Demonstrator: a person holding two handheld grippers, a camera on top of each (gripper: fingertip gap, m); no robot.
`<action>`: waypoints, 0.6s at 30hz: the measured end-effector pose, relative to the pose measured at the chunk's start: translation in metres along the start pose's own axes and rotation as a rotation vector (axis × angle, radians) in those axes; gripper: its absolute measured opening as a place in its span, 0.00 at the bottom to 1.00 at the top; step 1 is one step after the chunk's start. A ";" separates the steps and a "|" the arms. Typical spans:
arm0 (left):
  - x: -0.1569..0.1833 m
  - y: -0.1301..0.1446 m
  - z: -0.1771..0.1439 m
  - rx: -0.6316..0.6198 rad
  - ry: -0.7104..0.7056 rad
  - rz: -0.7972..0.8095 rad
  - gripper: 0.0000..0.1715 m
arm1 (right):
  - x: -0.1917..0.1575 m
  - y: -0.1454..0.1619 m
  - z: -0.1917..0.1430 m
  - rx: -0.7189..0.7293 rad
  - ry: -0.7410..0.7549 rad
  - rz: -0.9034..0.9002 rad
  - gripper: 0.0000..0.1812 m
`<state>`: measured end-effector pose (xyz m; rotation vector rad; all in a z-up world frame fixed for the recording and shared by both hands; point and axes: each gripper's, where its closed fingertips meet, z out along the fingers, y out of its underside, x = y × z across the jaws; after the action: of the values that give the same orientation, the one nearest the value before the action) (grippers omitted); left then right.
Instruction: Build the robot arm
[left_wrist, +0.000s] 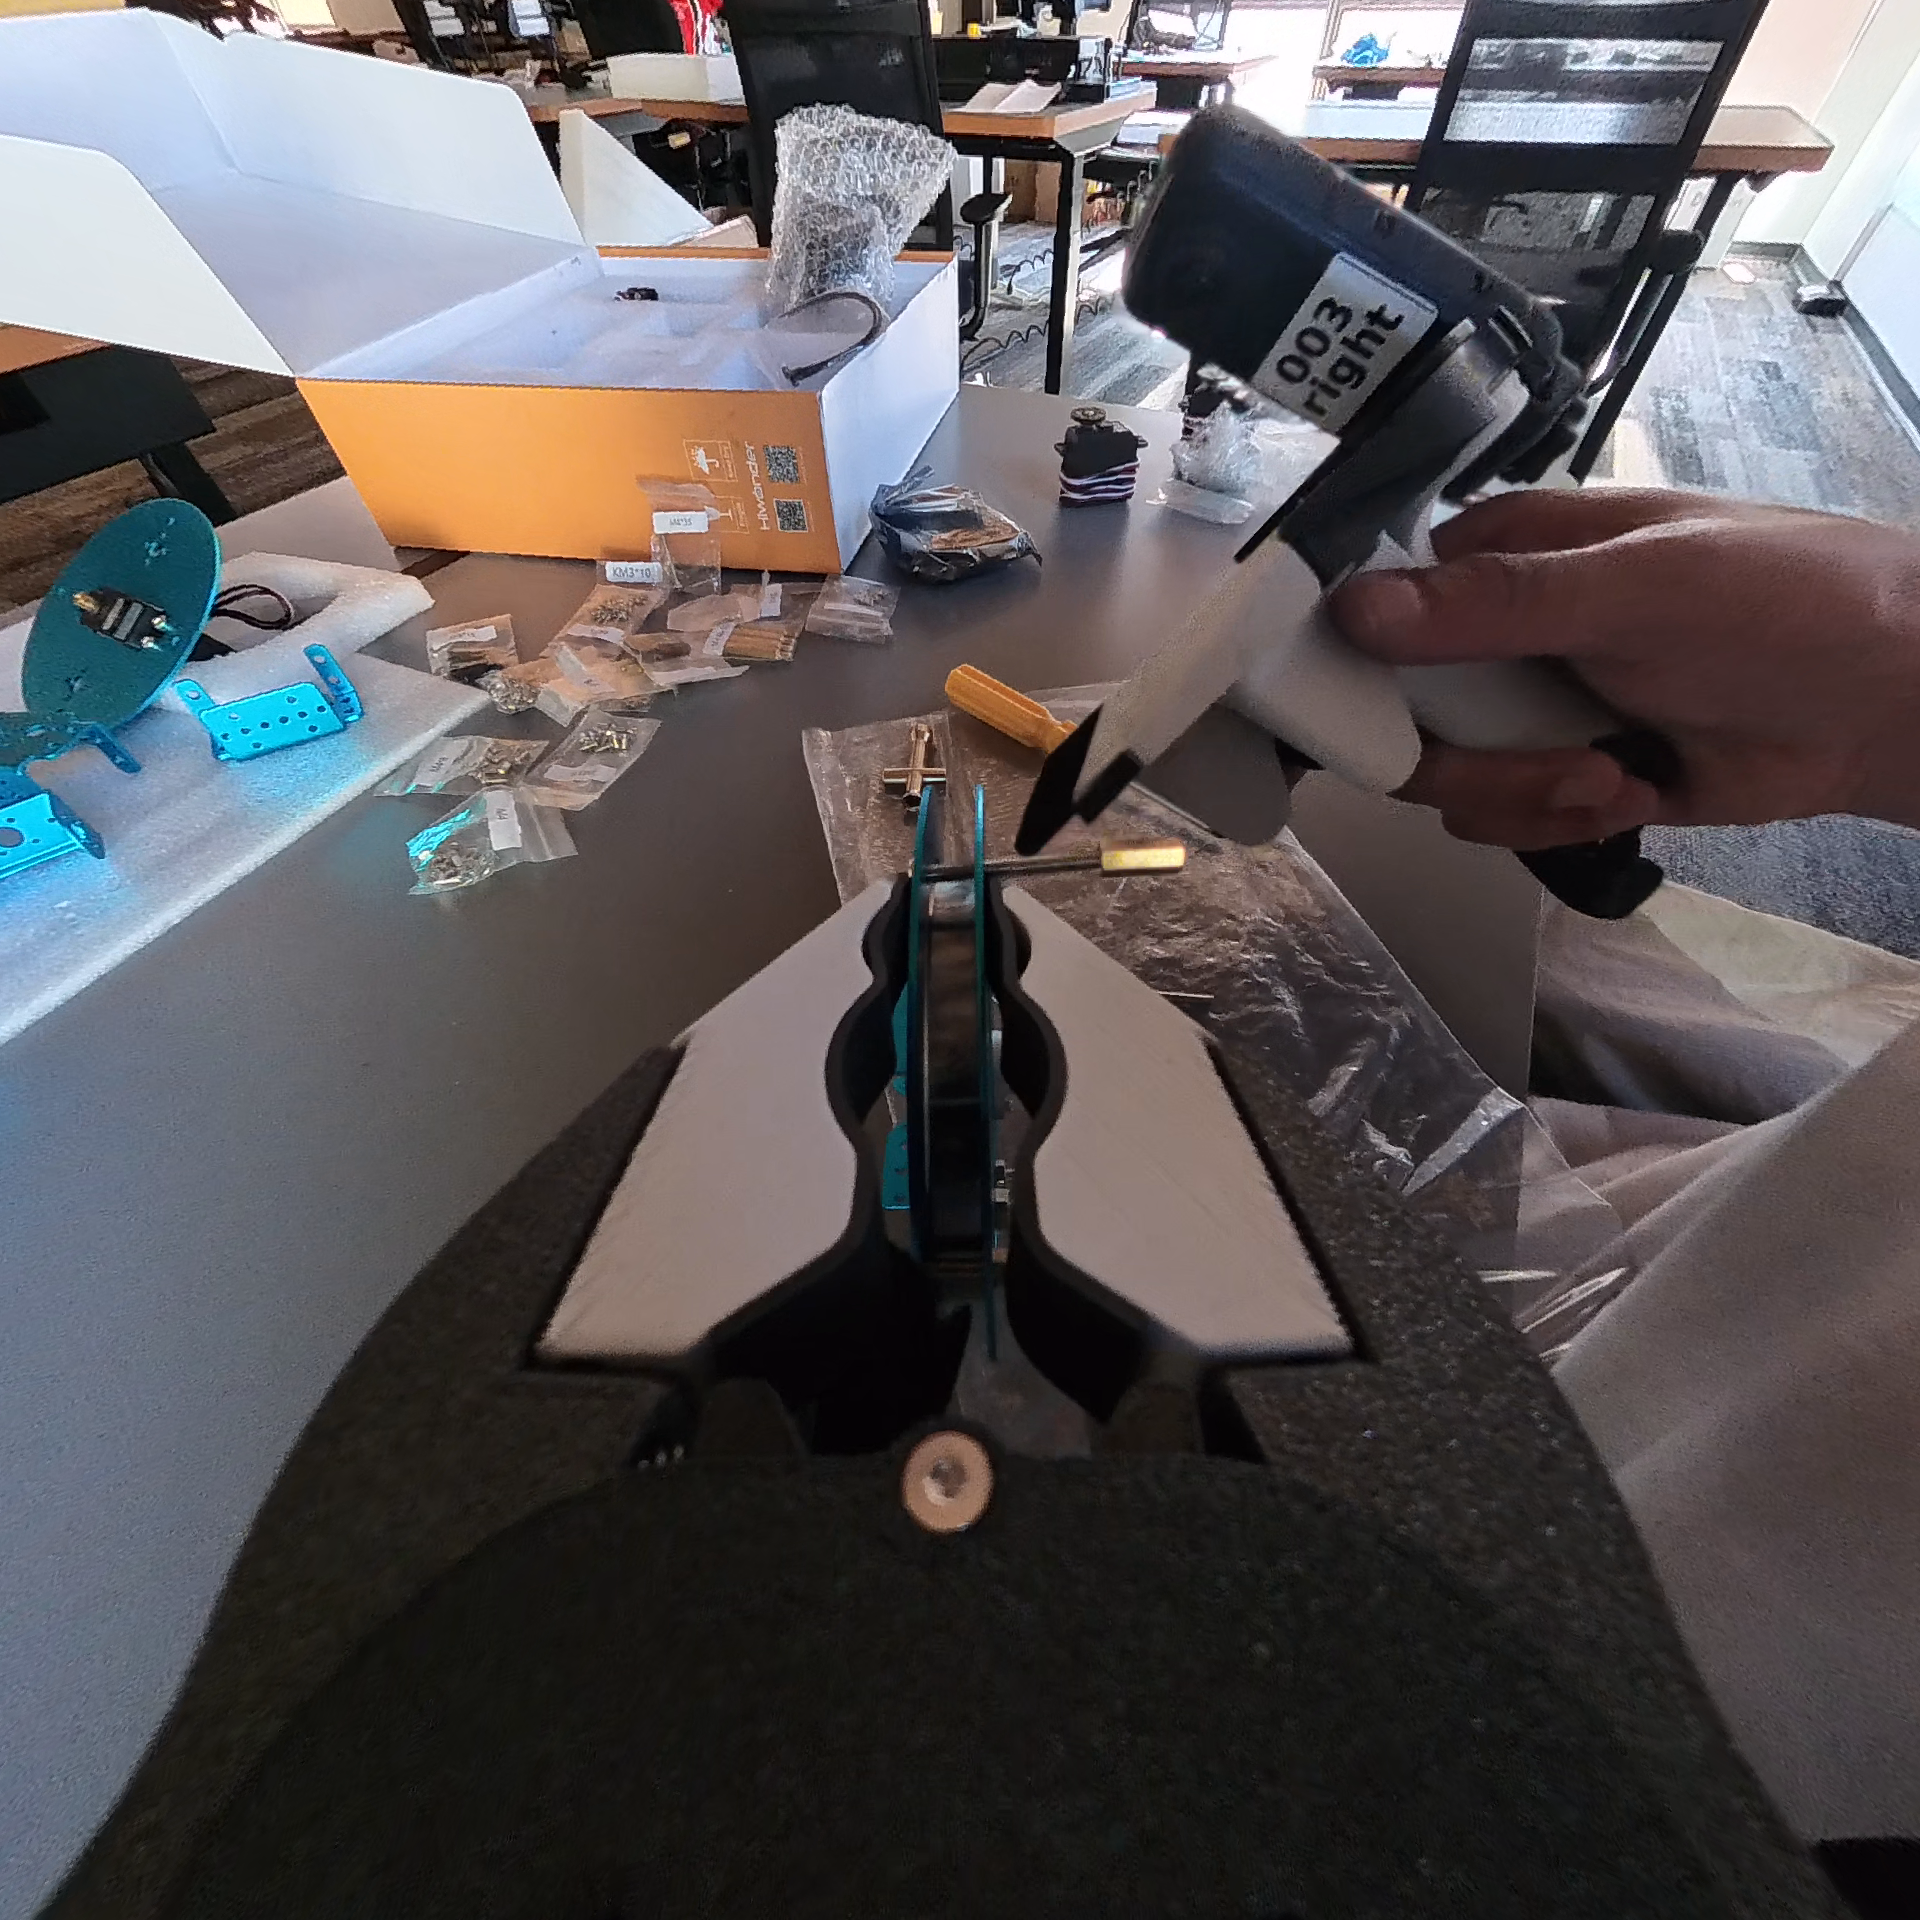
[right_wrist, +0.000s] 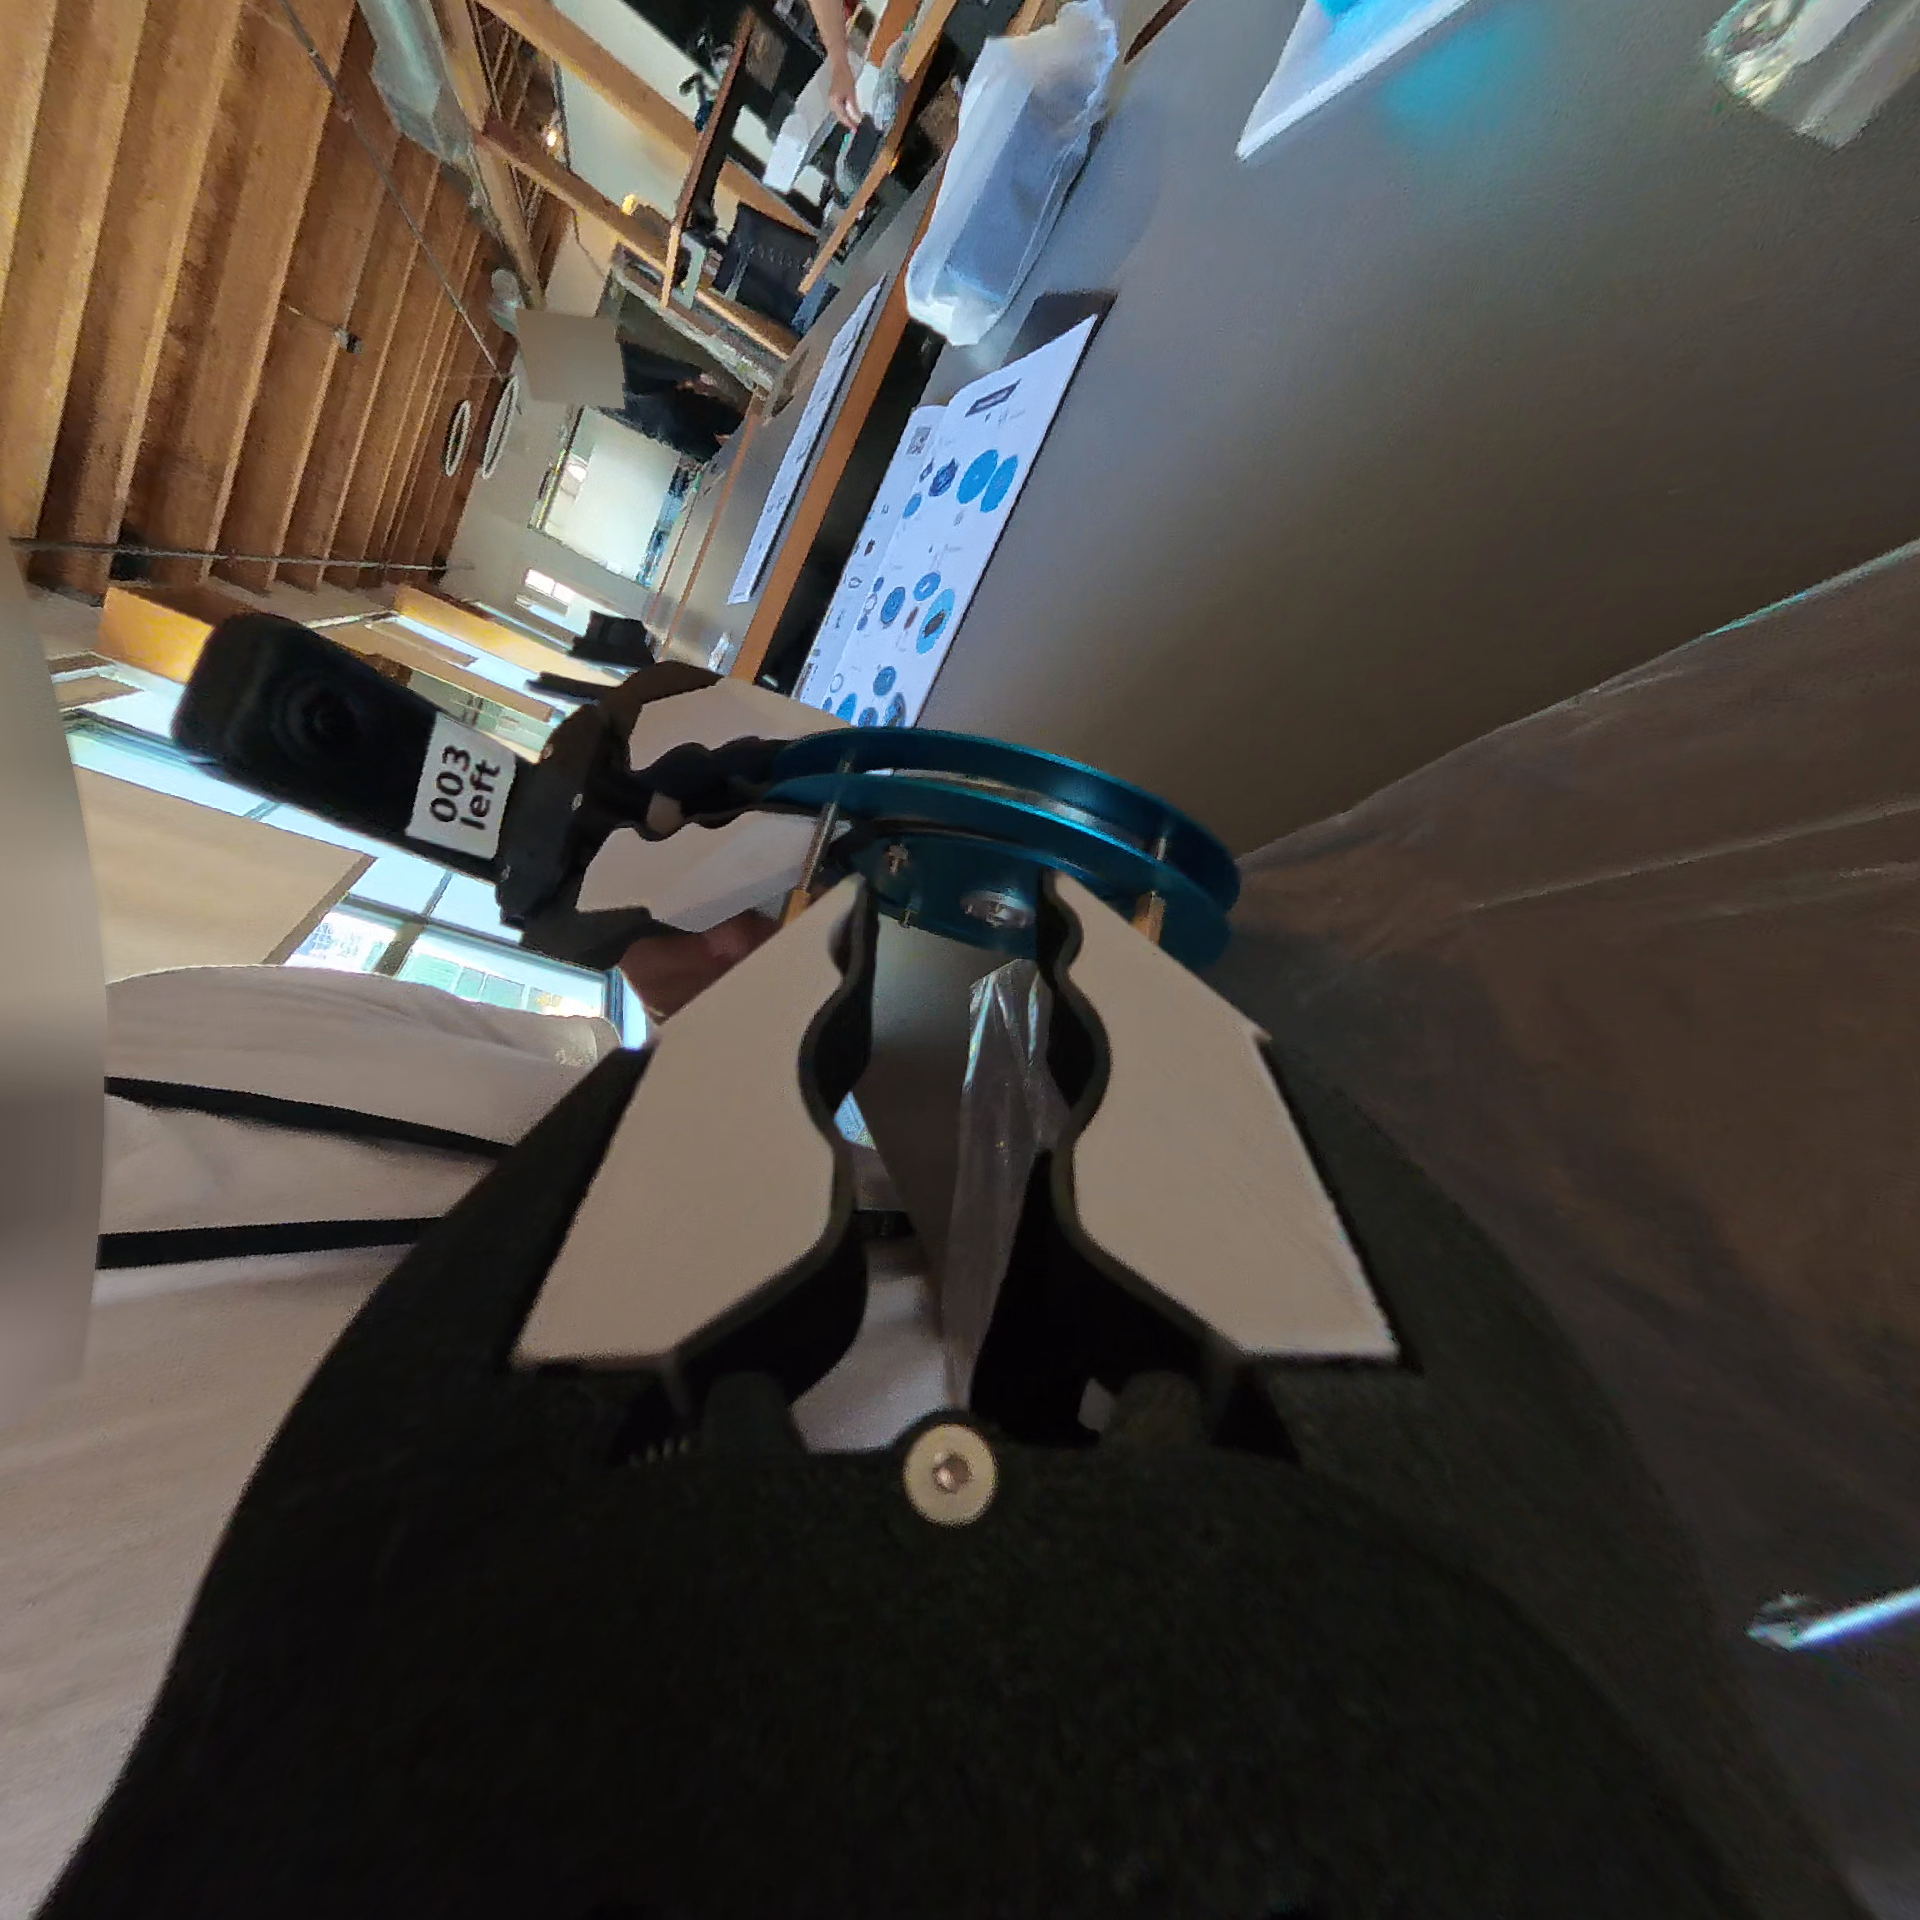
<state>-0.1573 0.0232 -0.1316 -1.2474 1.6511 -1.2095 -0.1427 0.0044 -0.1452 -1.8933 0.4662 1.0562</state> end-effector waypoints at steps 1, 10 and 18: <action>0.000 0.000 0.000 0.001 -0.001 -0.002 0.07 | -0.003 0.000 -0.001 -0.001 -0.021 0.005 0.17; 0.000 0.000 0.001 -0.002 -0.009 0.006 0.07 | -0.012 0.008 0.009 -0.075 0.003 -0.050 0.25; -0.001 0.000 0.000 -0.003 -0.010 -0.002 0.07 | -0.023 0.012 0.011 -0.109 0.084 -0.202 0.26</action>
<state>-0.1570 0.0244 -0.1318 -1.2550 1.6460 -1.2006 -0.1687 0.0054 -0.1353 -2.0395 0.2622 0.8873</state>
